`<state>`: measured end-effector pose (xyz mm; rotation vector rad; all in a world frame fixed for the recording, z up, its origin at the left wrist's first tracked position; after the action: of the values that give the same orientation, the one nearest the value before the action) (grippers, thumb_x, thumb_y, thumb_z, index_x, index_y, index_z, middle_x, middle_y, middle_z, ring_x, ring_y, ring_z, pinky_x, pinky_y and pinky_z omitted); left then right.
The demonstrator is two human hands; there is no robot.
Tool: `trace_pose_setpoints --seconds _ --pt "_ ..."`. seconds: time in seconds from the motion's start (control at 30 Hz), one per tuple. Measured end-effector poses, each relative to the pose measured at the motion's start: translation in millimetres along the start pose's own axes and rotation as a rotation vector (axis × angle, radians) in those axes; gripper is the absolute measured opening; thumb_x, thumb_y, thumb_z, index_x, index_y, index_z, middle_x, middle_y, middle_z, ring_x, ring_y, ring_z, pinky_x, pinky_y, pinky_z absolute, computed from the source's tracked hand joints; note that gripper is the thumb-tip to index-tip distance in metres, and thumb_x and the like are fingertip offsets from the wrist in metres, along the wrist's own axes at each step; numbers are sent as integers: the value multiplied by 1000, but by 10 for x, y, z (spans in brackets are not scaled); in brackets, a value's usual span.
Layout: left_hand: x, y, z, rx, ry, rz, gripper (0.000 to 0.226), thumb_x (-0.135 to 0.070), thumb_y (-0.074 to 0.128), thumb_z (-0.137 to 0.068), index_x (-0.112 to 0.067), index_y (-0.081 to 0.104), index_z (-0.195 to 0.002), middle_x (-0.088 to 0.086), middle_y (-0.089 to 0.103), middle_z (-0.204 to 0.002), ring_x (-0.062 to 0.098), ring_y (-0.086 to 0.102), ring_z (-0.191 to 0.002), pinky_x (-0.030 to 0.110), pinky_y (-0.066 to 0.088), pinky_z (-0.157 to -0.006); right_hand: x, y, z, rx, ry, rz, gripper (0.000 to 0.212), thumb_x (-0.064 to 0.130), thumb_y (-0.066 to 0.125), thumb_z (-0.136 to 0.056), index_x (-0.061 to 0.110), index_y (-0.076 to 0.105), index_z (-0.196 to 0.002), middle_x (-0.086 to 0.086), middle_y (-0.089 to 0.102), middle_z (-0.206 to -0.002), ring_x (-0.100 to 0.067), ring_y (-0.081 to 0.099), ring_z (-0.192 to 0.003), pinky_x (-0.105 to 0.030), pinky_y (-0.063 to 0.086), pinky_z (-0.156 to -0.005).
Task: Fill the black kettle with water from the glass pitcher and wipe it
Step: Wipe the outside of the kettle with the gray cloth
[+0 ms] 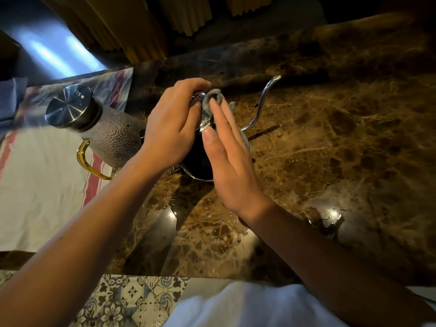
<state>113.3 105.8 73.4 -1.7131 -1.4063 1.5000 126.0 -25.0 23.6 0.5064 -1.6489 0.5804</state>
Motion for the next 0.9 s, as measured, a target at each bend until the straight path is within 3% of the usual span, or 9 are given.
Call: trace_pose_setpoints --seconds 0.13,0.27,0.4,0.5,0.6,0.7,0.83,0.9 --pt "-5 -7 7 -1 -1 -16 41 -20 41 -105 -13 55 -142 1 62 -136 13 56 -124 11 35 -98 -252 -61 -26 -16 107 11 63 50 30 -107 28 17 -165 13 12 -173 20 0 -148 -12 3 -122" --pt "2 3 6 12 -4 -29 41 -23 40 -105 -14 55 -141 1 61 -136 9 53 -124 5 32 -97 -660 -141 203 7 225 86 66 55 35 -106 36 15 -165 17 9 -173 7 3 -155 -28 10 -127" --pt "3 0 7 8 -20 -30 38 -21 40 -104 -13 55 -139 2 62 -134 5 49 -120 4 31 -94 -864 -397 315 -16 165 335 61 24 58 -103 25 36 -160 7 36 -166 -9 32 -153 -31 32 -123" --pt "-1 8 4 5 -14 -25 37 -20 40 -104 -12 56 -137 3 62 -133 6 51 -120 5 31 -95 -899 -557 238 -48 114 505 46 8 64 -97 16 60 -142 1 60 -143 -14 57 -131 -36 48 -111" --pt "-4 6 4 6 -18 -26 37 -20 40 -104 -12 57 -136 3 63 -132 13 55 -122 8 33 -95 -835 -673 123 -87 198 345 31 0 65 -95 23 71 -115 10 69 -115 -4 66 -105 -36 57 -95" --pt "-13 -1 6 14 -26 -26 36 -19 41 -104 -12 57 -136 3 63 -132 13 55 -121 6 34 -94 -537 -742 -5 -207 209 67 32 3 68 -94 33 69 -102 20 70 -105 1 69 -102 -36 62 -89" --pt "-9 -1 10 16 -29 -26 35 -19 41 -105 -13 57 -136 1 63 -132 12 55 -121 11 36 -94 8 -741 -170 -447 -30 -218 32 -4 68 -91 24 60 -105 11 67 -107 -7 71 -103 -30 60 -88" --pt "-15 -3 7 3 -21 -29 35 -19 41 -104 -13 58 -135 2 63 -131 14 57 -120 19 40 -96 56 -552 -220 -382 -6 -331 37 -8 63 -93 19 59 -119 4 66 -119 -9 70 -109 -29 59 -91"
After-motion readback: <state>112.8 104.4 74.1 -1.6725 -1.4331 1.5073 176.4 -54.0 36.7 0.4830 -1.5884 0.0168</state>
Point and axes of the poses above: each hand's wrist, its own z-axis away from the middle knuckle, its own y-axis out of the palm, x = y × z, the point moved 4 cm from there along -z, towards the middle knuckle
